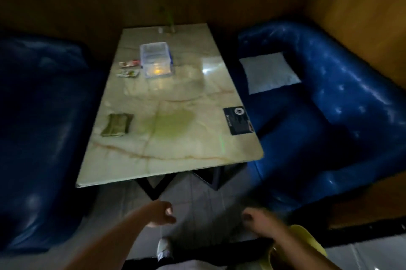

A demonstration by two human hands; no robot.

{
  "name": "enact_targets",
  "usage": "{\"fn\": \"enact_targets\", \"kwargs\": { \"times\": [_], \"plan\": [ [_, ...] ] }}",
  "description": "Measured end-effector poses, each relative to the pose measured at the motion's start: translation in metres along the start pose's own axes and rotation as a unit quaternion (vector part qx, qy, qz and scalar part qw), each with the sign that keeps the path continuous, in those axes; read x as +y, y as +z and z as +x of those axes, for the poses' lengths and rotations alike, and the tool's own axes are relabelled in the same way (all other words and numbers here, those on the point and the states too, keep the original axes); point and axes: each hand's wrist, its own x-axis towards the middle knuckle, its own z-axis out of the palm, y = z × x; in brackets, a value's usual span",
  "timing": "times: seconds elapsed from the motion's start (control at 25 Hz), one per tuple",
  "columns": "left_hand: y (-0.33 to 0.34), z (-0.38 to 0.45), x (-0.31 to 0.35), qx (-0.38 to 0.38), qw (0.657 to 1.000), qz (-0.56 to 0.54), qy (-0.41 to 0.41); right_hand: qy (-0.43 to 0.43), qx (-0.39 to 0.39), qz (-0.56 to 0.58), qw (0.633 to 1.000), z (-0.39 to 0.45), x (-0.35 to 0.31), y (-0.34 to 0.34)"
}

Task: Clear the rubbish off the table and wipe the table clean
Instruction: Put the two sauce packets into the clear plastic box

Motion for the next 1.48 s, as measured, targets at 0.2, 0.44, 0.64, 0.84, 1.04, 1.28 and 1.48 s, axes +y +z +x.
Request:
{"fn": "enact_targets", "kwargs": {
  "times": [0.2,0.44,0.64,0.84,1.04,1.28,1.48],
  "plan": [
    [-0.003,-0.02,-0.084,0.005,0.995,-0.076,-0.069,-0.025,-0.037,-0.068,0.997,0.04,-0.076,-0.012],
    [-0.022,-0.031,-0.168,0.01,0.989,-0.113,-0.098,-0.049,-0.055,-0.107,0.992,0.082,-0.174,-0.007],
    [-0.027,-0.039,-0.23,0.026,0.986,-0.124,-0.106,-0.088,-0.064,-0.151,0.982,0.109,-0.255,0.006],
    [-0.016,-0.054,-0.284,0.047,0.973,-0.18,-0.137,-0.13,-0.074,-0.199,0.969,0.135,-0.333,0.025],
    [0.006,-0.079,-0.331,0.063,0.949,-0.25,-0.184,-0.204,-0.102,-0.259,0.939,0.157,-0.407,0.05],
    [0.019,-0.116,-0.384,0.096,0.914,-0.309,-0.244,-0.263,-0.15,-0.305,0.903,0.18,-0.505,0.079],
    [0.004,-0.13,-0.437,0.116,0.908,-0.304,-0.265,-0.32,-0.16,-0.348,0.867,0.204,-0.591,0.098]
  ]
}}
